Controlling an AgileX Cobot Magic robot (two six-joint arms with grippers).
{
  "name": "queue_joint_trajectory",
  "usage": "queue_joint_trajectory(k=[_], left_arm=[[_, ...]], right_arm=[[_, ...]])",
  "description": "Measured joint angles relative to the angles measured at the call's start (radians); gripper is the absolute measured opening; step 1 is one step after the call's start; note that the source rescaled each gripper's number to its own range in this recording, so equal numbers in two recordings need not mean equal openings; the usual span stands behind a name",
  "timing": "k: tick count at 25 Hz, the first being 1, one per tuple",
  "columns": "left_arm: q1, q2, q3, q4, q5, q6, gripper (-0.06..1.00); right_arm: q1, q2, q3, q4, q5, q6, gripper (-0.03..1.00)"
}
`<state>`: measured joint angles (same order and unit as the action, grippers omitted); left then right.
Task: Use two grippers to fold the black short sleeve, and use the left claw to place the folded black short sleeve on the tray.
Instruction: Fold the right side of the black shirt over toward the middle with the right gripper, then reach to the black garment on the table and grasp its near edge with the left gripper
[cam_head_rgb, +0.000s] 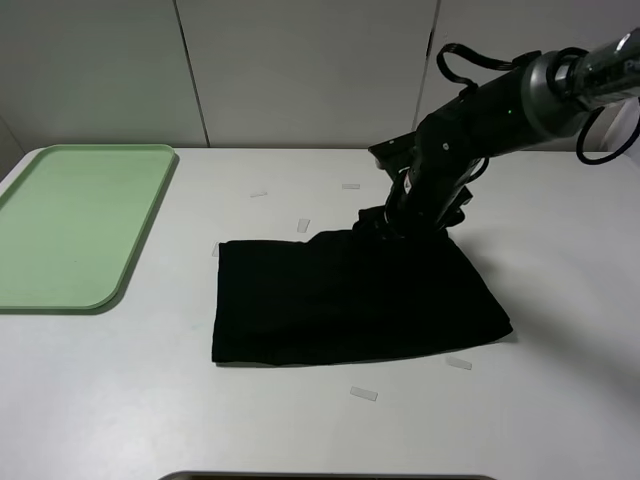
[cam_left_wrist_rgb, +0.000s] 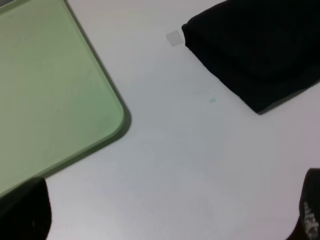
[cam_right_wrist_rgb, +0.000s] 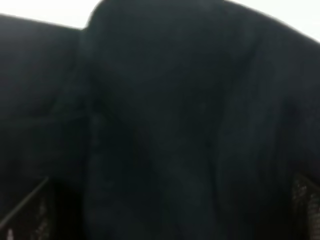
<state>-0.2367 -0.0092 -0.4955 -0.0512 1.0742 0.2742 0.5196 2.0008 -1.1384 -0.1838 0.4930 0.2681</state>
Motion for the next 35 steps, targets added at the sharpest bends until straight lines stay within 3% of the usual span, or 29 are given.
queue_joint_trajectory(k=[8, 15, 24, 35], left_arm=[[0.0, 0.0, 0.0, 0.0, 0.0, 0.0, 1.0], [0.0, 0.0, 0.0, 0.0, 0.0, 0.0, 1.0], [0.0, 0.0, 0.0, 0.0, 0.0, 0.0, 1.0], [0.0, 0.0, 0.0, 0.0, 0.0, 0.001, 1.0]], right_arm=[[0.018, -0.051, 0.0, -0.009, -0.005, 0.001, 1.0], [0.018, -0.35, -0.003, -0.128, 0.064, 0.001, 1.0], [0.01, -0.816, -0.003, -0.134, 0.358, -0.042, 1.0], [0.01, -1.404, -0.004, -0.122, 0.629, -0.094, 1.0]])
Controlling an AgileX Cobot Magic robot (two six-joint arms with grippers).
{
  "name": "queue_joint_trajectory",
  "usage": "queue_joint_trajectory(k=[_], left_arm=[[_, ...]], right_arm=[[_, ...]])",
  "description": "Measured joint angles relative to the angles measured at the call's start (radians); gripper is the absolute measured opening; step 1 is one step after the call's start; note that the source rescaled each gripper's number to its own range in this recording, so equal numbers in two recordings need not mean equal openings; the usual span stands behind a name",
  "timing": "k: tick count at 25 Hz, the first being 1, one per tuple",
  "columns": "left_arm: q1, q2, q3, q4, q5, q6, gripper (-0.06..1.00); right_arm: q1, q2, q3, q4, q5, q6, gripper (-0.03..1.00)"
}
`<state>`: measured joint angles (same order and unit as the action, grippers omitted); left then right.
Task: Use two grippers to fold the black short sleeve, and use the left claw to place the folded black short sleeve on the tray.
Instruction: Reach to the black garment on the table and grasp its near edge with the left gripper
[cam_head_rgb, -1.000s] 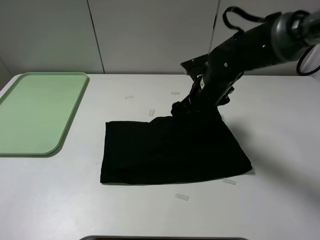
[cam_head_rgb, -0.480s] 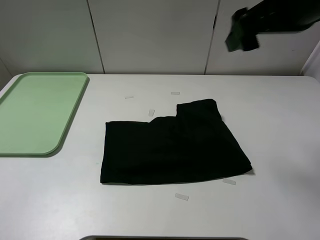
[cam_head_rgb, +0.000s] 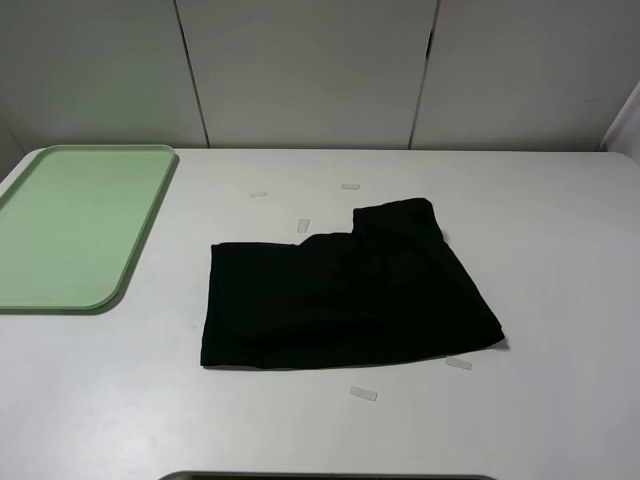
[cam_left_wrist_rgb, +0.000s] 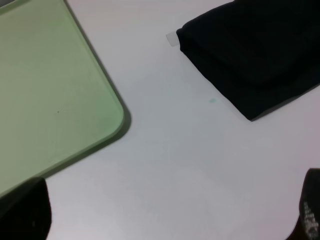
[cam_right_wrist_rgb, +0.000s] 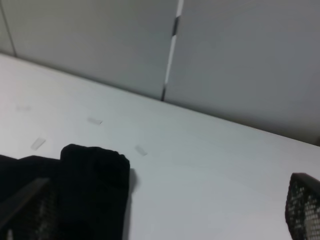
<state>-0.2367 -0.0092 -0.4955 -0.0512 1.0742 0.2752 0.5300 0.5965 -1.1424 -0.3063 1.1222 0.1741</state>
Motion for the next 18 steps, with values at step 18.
queue_joint_trajectory(k=[18], left_arm=[[0.0, 0.0, 0.0, 0.0, 0.0, 0.0, 1.0]], right_arm=[[0.0, -0.528, 0.311, 0.122, 0.089, -0.079, 1.0]])
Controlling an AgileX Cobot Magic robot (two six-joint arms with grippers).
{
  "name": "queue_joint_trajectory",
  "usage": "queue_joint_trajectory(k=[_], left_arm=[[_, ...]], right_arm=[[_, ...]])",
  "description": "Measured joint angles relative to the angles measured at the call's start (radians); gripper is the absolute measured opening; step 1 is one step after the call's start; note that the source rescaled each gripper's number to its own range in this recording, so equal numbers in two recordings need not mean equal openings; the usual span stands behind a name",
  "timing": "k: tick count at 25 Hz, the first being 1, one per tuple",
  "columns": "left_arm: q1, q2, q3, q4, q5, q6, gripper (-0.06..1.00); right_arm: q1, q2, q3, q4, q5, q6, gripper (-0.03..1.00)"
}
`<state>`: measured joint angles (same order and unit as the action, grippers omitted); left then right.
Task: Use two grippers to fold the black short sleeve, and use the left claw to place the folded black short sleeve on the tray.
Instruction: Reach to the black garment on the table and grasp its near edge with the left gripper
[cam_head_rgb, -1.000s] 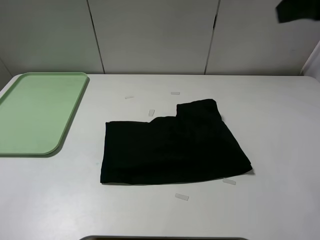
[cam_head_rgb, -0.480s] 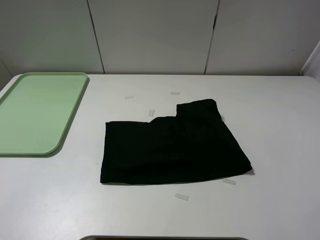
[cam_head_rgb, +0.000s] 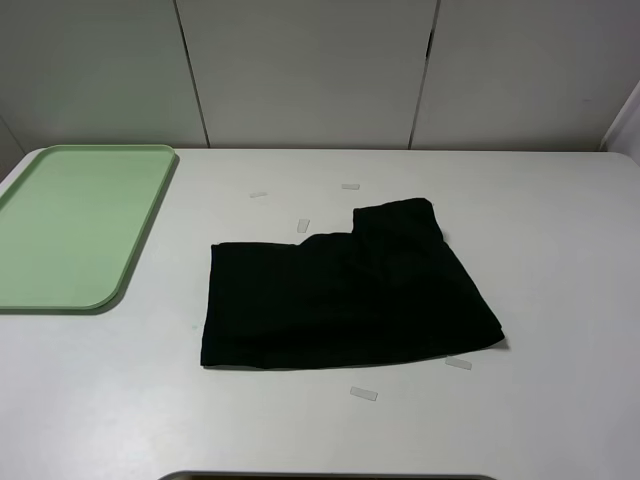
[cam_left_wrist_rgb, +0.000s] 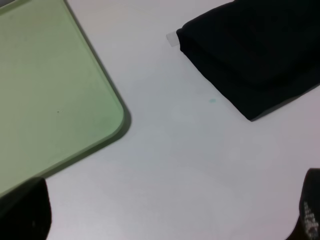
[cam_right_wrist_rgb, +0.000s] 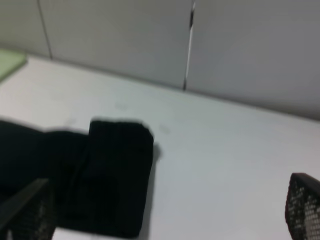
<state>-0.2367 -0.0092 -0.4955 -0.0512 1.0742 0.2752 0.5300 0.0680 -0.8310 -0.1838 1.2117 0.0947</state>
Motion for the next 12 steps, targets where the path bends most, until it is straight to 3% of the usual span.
queue_joint_trajectory(k=[6, 12], left_arm=[[0.0, 0.0, 0.0, 0.0, 0.0, 0.0, 1.0], [0.0, 0.0, 0.0, 0.0, 0.0, 0.0, 1.0]], right_arm=[[0.0, -0.073, 0.197, 0.175, -0.121, -0.095, 1.0], [0.0, -0.073, 0.281, 0.209, -0.123, -0.146, 1.0]])
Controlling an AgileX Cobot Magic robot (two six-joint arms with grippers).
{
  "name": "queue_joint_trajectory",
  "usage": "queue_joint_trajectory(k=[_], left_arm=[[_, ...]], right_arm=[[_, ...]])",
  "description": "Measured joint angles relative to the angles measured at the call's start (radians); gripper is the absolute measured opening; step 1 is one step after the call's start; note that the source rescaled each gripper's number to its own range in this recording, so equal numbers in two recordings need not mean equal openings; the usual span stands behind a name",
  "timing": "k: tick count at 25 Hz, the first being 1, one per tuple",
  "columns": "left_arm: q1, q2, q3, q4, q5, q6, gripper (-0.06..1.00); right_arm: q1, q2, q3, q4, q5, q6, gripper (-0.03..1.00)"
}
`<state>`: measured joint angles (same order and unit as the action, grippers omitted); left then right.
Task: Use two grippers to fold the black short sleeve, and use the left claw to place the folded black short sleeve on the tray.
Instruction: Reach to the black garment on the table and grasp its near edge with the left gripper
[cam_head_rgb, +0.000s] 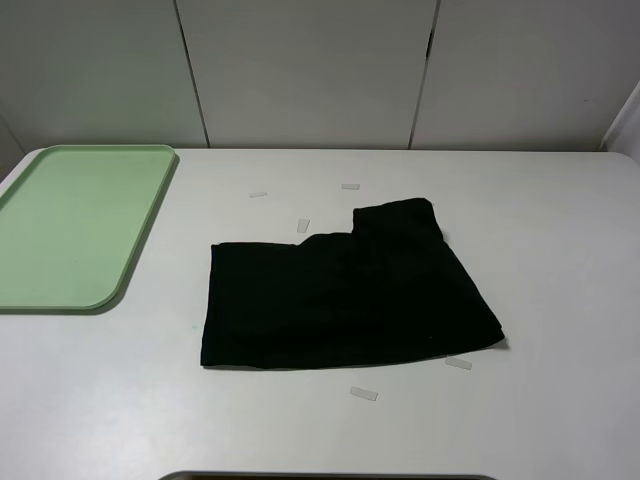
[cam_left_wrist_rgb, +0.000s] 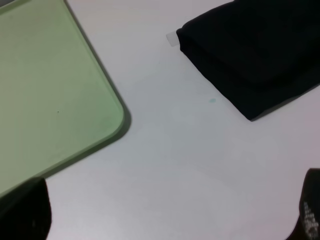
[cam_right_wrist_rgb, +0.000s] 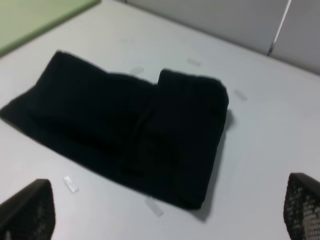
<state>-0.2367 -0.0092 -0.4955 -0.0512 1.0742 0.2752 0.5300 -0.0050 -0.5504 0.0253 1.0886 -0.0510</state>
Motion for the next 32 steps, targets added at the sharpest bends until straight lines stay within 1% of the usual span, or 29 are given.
queue_joint_trajectory(k=[3, 7, 19, 23, 29, 32], left_arm=[[0.0, 0.0, 0.0, 0.0, 0.0, 0.0, 1.0], [0.0, 0.0, 0.0, 0.0, 0.0, 0.0, 1.0], [0.0, 0.0, 0.0, 0.0, 0.0, 0.0, 1.0], [0.0, 0.0, 0.0, 0.0, 0.0, 0.0, 1.0], [0.0, 0.0, 0.0, 0.0, 0.0, 0.0, 1.0], [0.0, 0.0, 0.0, 0.0, 0.0, 0.0, 1.0]], right_arm=[[0.0, 0.0, 0.032, 0.0, -0.006, -0.003, 1.0], [0.0, 0.0, 0.057, 0.0, -0.051, -0.006, 1.0], [-0.006, 0.0, 0.059, 0.0, -0.056, -0.006, 1.0], [-0.067, 0.0, 0.059, 0.001, -0.057, -0.006, 1.0], [-0.209, 0.0, 0.059, 0.001, -0.057, -0.006, 1.0], [-0.245, 0.0, 0.059, 0.001, -0.057, -0.006, 1.0]])
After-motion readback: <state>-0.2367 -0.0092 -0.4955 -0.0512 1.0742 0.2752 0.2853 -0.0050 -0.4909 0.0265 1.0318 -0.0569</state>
